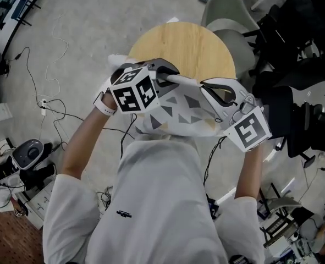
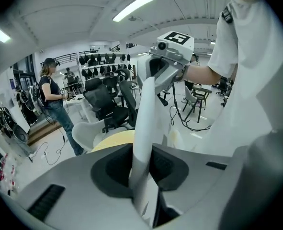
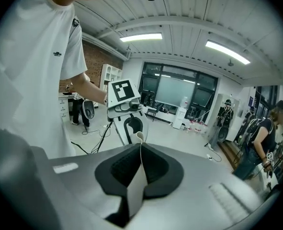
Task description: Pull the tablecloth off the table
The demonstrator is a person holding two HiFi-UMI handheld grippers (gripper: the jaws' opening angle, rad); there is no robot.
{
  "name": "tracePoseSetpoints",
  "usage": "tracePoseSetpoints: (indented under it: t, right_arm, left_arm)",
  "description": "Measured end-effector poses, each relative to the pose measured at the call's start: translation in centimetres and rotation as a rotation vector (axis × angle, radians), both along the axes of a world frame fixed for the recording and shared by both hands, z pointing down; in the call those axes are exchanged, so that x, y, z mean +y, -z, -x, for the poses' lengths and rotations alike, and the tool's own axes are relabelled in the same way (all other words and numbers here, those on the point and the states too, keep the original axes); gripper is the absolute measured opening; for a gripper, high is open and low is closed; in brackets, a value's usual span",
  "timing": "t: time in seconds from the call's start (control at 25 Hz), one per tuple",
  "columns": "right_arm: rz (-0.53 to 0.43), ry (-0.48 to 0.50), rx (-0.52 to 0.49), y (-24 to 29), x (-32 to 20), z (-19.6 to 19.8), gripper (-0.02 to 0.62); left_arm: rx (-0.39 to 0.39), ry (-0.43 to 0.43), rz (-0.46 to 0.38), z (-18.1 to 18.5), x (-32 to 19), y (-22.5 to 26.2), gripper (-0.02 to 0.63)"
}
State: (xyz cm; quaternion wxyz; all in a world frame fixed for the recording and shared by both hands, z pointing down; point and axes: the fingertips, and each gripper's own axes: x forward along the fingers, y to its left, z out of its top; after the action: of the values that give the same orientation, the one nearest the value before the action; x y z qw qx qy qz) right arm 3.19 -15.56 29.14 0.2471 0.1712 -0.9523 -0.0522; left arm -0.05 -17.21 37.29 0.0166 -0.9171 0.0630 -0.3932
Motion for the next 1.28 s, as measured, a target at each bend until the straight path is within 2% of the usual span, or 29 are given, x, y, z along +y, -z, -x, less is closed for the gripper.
tracePoseSetpoints:
  t: [0.24, 0.44, 0.68, 0.92, 1.16, 1.28]
  right_arm:
    - [0.000, 0.035, 0.031, 0.9, 4.7, 3.2, 0.012]
    - [0.022, 0.081, 0.049, 1.7, 9.2, 5.5, 0.012]
    - [0.034, 0.066, 0.072, 0.9, 13.7, 7.1, 0.014]
    - [0.046, 0.044, 0.013, 0.5, 17.5, 5.7, 0.012]
    - [0.006, 0.044, -0.039, 1.7, 23.5, 5.2, 0.012]
    - [-0.011, 0.045, -0.035, 1.7, 26.5, 5.1, 0.012]
  left_arm:
    - [0.015, 0.013, 0.068, 3.0, 6.5, 0.7, 0.012]
    - [0.039, 0.011, 0.142, 5.0, 11.6, 1.4, 0.011]
    - [0.044, 0.051, 0.197, 6.8, 16.4, 0.9, 0.011]
    - [0.015, 0.065, 0.173, 5.7, 19.9, 0.5, 0.011]
    - [-0.003, 0.111, 0.128, 5.5, 25.6, 1.6, 0.011]
    - [-0.003, 0.132, 0.115, 5.4, 28.5, 1.9, 0.011]
